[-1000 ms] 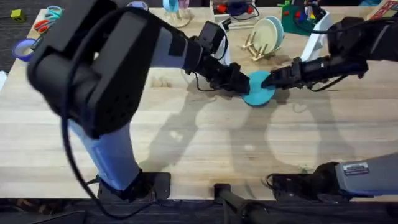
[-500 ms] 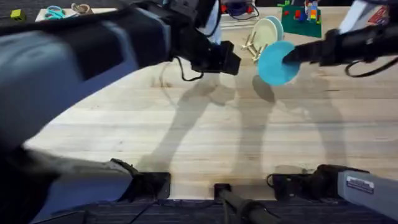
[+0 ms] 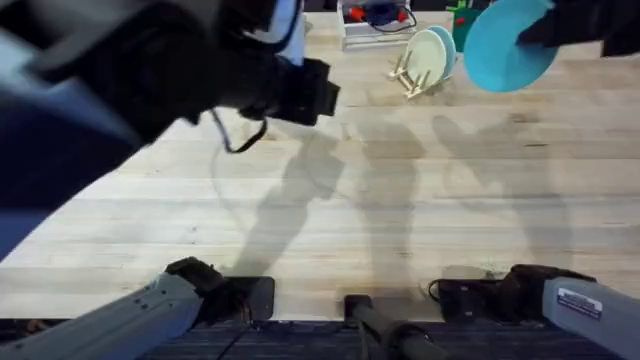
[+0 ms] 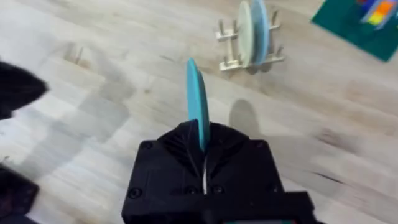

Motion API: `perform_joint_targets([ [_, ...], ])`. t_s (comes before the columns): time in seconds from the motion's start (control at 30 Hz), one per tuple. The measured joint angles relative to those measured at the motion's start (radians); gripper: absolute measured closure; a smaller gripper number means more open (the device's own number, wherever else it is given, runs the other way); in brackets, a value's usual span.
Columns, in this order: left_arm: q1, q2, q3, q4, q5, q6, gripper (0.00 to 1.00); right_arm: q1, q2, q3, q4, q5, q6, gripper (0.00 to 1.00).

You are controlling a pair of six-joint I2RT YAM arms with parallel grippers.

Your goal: Pick up the plates from the table one by one and place each into a slot on the dish rack.

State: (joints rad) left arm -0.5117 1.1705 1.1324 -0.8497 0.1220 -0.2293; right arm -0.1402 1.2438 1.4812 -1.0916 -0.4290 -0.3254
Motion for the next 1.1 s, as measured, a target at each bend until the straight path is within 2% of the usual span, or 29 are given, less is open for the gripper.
perform_joint_targets([
  [0.2, 0.000, -0.128, 0.000, -0.054, -0.084, 0.041, 0.961, 0.020, 0.000, 0.085, -0.034, 0.087, -0.040, 0.971],
  [0.47, 0.000, -0.220, 0.000, -0.056, -0.123, 0.112, 0.959, 0.076, 0.000, 0.122, -0.040, 0.163, -0.069, 0.971],
  [0.5, 0.000, -0.221, 0.000, -0.057, -0.126, 0.120, 0.919, 0.080, 0.000, 0.122, -0.040, 0.169, -0.070, 0.971],
  [0.57, 0.000, -0.220, 0.000, -0.057, -0.131, 0.124, 0.671, 0.086, 0.000, 0.122, -0.040, 0.178, -0.073, 0.971],
  [0.7, 0.000, -0.220, 0.000, -0.058, -0.141, 0.131, 0.087, 0.092, 0.000, 0.122, -0.040, 0.187, -0.083, 0.971],
  [0.73, 0.000, -0.220, 0.000, -0.058, -0.142, 0.132, 0.024, 0.093, 0.000, 0.122, -0.040, 0.190, -0.087, 0.971],
  [1.1, 0.000, -0.220, 0.000, -0.059, -0.145, 0.133, 0.006, 0.093, 0.000, 0.122, -0.022, 0.198, -0.107, 0.971],
])
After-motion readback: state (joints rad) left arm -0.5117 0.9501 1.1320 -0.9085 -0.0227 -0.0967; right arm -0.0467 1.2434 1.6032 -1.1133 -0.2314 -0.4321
